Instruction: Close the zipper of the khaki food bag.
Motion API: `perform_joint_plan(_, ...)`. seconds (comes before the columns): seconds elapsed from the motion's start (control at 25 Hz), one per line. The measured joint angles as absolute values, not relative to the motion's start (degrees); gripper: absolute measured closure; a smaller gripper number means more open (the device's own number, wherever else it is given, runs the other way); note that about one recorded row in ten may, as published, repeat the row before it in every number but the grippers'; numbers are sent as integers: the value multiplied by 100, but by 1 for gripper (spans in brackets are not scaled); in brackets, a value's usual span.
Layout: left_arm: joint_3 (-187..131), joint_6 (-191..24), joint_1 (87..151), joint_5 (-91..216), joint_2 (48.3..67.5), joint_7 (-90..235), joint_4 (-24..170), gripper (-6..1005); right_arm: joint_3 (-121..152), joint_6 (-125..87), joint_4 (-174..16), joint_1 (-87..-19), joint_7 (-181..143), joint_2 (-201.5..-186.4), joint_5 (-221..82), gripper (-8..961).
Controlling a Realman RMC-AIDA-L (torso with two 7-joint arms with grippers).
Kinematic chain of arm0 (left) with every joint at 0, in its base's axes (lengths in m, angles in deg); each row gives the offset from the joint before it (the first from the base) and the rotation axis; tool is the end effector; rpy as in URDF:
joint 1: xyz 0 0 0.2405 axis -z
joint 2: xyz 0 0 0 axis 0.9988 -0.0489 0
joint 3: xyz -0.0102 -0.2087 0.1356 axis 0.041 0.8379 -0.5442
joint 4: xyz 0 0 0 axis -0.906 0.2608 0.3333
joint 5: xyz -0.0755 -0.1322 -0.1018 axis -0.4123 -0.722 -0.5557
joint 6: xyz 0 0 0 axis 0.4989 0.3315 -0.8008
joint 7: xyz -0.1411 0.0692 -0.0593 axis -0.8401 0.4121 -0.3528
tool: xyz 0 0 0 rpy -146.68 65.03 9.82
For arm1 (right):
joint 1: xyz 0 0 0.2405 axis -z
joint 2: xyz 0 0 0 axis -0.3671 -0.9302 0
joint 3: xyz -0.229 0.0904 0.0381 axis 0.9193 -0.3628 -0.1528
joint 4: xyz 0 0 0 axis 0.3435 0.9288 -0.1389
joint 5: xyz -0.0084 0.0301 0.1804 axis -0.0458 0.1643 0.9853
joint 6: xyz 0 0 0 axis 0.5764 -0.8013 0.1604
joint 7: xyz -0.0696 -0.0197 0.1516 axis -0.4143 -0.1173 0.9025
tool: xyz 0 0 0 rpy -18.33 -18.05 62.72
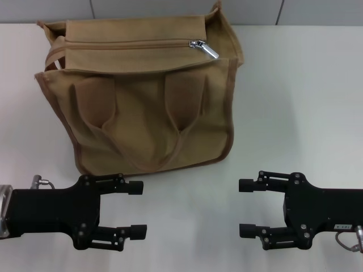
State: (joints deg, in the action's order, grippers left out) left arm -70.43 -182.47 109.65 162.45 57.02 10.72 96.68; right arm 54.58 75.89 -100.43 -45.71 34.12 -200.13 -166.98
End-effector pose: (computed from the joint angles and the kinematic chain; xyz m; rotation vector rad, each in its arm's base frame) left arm -0.2545 0.2186 -0.0185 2.9428 0.4964 0.9195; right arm 0.2326 0.2245 -0.0483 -2.9486 0.3407 0.9821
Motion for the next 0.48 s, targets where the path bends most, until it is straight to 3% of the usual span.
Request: perform_joint_plan(0.48, -6997, -18237, 10935, 16248, 5688, 1071, 9668, 173, 5458, 7601, -10018, -4610, 3408, -20013, -16698, 176)
